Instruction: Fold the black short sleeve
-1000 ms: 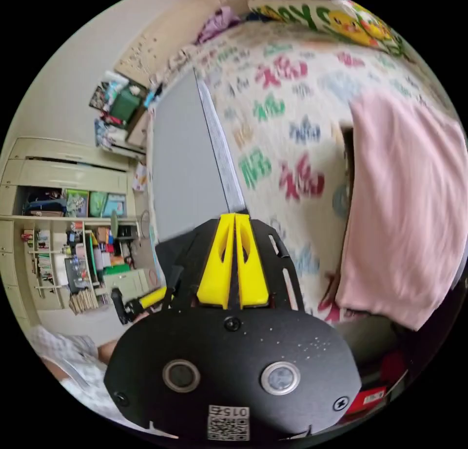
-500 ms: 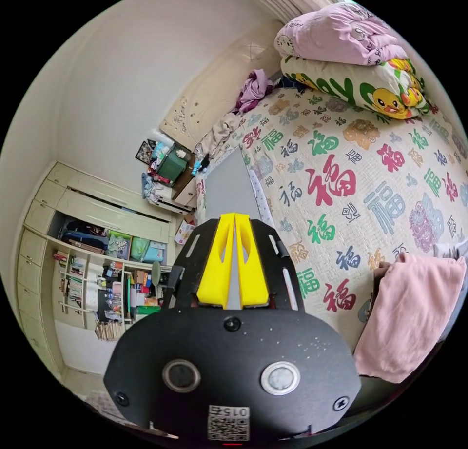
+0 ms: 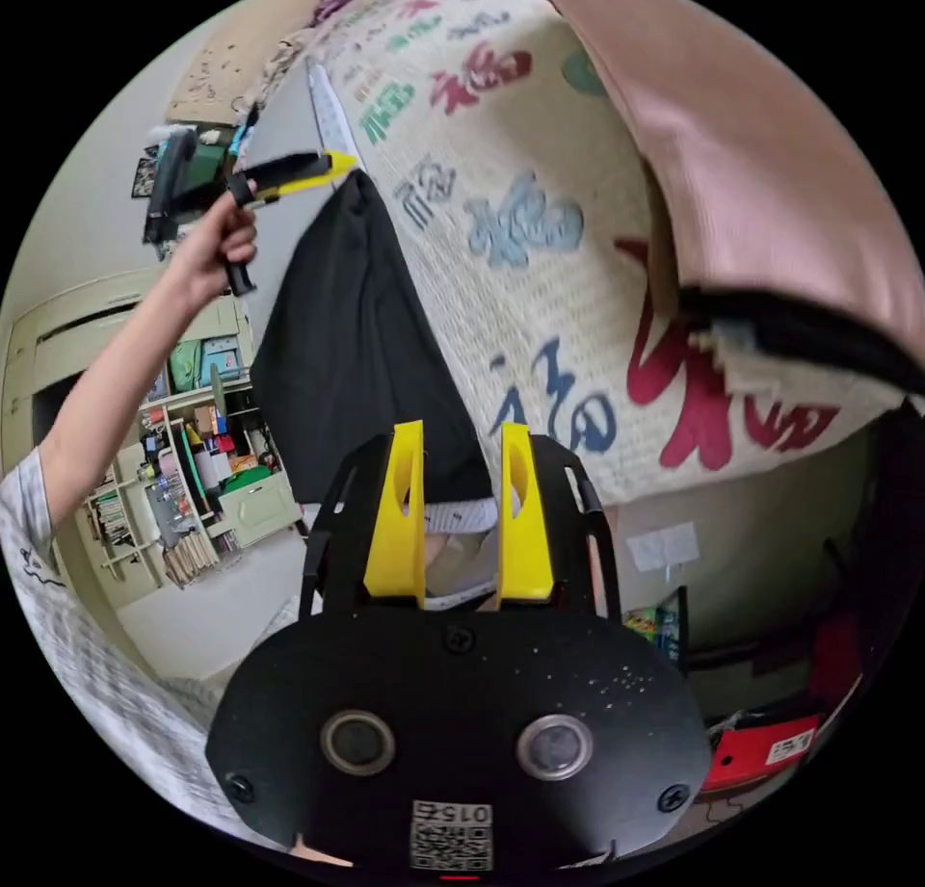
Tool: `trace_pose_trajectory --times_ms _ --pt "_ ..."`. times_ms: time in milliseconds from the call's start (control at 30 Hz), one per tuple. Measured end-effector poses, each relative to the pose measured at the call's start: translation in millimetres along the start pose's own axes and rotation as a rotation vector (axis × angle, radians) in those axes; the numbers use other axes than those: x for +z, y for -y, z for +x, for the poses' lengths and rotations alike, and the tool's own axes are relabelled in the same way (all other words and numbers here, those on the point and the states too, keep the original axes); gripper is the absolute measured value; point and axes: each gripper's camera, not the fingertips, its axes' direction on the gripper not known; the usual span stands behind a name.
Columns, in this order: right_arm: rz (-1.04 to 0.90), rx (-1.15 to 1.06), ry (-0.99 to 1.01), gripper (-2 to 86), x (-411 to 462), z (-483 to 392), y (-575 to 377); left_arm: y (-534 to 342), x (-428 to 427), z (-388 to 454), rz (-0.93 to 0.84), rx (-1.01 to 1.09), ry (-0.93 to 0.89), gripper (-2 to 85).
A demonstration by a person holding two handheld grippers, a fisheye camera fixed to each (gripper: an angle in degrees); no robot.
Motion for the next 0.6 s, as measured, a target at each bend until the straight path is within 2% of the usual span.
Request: trace_pose_trajectory --times_ms 100,267,433,600 --pt "-0.077 0.038 0.039 11.6 37 16 -27 12 11 3 -0.041 0.035 0.031 10.3" --pt "-0.116 0.051 -0.024 9.6 62 22 -21 19 27 1 -0.119 0.062 0.096 7.6" --pt "-0.137 0.045 -0.002 4.4 63 36 -23 21 30 -7 -0.143 0.037 0.162 2.9" --pt "-0.094 0.050 0.062 1.5 46 58 -28 22 22 -10 -0.109 0.067 0.127 0.9"
